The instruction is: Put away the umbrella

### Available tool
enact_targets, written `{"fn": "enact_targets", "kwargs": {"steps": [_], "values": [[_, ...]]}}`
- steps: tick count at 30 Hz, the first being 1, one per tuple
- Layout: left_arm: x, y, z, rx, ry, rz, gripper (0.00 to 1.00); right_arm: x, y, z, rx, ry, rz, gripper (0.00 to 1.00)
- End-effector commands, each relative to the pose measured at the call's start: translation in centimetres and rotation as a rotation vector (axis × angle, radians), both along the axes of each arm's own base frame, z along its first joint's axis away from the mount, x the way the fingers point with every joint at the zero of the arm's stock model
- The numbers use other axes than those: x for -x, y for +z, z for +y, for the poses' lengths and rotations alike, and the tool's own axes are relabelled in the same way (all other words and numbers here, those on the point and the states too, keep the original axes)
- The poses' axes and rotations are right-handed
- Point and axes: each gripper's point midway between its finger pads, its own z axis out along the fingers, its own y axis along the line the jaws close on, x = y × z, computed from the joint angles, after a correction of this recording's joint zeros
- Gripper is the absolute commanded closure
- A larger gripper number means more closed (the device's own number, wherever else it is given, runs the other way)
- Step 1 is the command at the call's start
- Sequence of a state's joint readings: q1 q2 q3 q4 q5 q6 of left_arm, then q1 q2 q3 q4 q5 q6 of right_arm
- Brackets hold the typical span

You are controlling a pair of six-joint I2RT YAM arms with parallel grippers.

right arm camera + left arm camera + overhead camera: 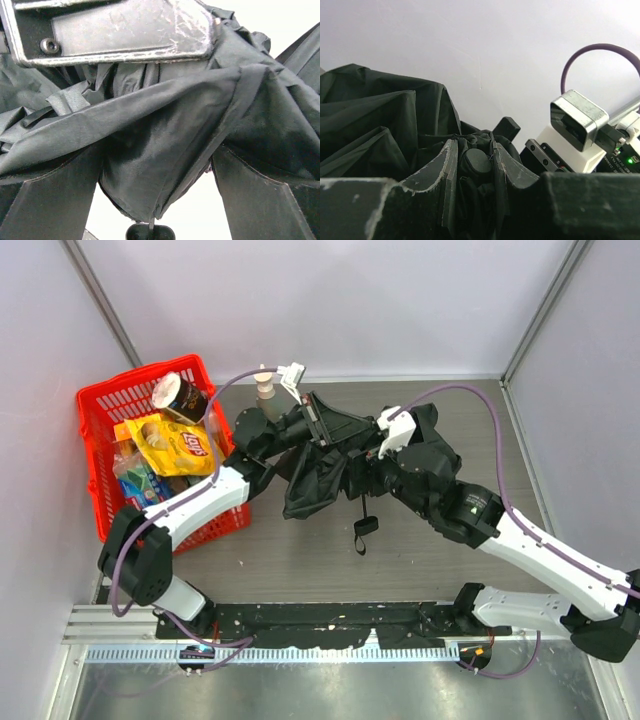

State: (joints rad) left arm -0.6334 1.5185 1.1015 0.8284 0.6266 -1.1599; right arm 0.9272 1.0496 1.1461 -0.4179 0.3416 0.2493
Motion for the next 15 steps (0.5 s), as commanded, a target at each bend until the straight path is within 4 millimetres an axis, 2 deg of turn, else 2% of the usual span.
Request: {"fn": "enact_targets", "kwargs": {"steps": [1,3,5,8,11,15], "values": [[3.7,5.5,0.7,0.098,-0.044,-0.078,1.0,1.0,-1.1,1.2,-0.023,0.098,0.016,0.06],[4.0,5.8,0.6,0.14,-0.085,-0.061,1.0,0.8,-1.4,1.6,-0.043,0.095,0.021,0.06],[4.2,6.2,0.7,0.204,-0.126,-0.022,1.0,-0.4,-1.9,1.0,-0.015,0.014,0.031,0.06],[3.9,5.9,0.7,0.239,-0.133,0.028,1.0,-1.1,-2.5,1.0,0.018,-0.018,0.053,0.06],[2.3,4.4,0.4,0.182,-0.054,0.098,1.0,-0.4,-2.4,2.1,-0.007,0.035,0.063,0.06],[0.6,2.4,0.0,0.06,0.043,0.139,1.0,2.5,-1.5,3.7,-0.087,0.209,0.078,0.06]]}}
